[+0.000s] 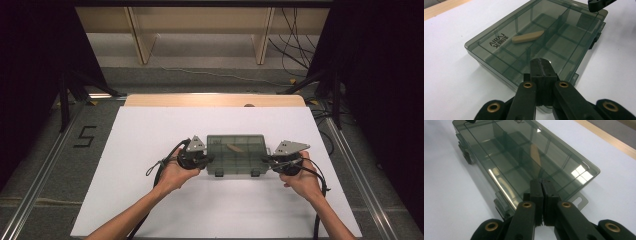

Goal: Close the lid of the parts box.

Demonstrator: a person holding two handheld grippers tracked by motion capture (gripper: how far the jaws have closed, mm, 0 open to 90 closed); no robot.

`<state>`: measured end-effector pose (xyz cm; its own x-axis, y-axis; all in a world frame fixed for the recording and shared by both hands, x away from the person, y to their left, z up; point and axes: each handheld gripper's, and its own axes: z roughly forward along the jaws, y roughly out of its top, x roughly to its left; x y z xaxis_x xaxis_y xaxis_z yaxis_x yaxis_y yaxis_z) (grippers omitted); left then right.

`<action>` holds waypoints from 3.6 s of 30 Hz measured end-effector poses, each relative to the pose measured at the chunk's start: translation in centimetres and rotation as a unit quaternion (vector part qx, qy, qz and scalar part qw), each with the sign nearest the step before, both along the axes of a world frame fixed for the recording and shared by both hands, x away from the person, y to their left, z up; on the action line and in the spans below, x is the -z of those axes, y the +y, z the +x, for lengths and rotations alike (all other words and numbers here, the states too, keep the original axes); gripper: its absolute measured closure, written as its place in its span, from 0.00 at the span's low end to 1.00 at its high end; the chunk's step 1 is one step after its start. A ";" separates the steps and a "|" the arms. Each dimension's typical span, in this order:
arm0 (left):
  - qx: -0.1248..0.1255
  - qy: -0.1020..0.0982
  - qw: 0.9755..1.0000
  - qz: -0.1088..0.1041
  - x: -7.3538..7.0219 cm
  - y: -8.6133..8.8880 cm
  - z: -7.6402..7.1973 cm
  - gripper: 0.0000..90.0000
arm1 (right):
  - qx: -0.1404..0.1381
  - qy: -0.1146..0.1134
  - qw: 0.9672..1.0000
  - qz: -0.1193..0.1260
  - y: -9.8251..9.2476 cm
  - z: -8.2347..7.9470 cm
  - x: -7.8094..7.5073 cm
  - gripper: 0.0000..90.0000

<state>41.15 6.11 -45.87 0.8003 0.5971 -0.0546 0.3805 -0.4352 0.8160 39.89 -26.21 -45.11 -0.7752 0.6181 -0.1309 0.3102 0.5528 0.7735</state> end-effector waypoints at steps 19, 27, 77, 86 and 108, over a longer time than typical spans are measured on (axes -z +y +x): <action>-0.001 -0.002 1.000 0.006 0.2 -0.2 -0.1 1.00 | -0.007 0.002 1.000 -0.004 0.1 0.0 0.3 0.99; -0.002 -0.004 1.000 -0.004 0.0 0.1 -0.1 0.97 | 0.011 -0.006 1.000 0.028 0.1 -0.1 -0.1 0.84; -0.044 -0.093 0.986 -0.128 -3.1 8.2 -5.6 0.33 | 0.053 -0.043 0.980 0.189 2.2 -5.3 -3.1 0.22; -0.042 -0.097 0.985 -0.135 -3.0 8.0 -6.8 0.30 | 0.048 -0.039 0.981 0.184 2.5 -5.7 -2.8 0.20; -0.046 -0.114 0.980 -0.155 -3.0 9.1 -8.8 0.23 | 0.032 -0.044 0.981 0.187 3.1 -7.4 -2.4 0.19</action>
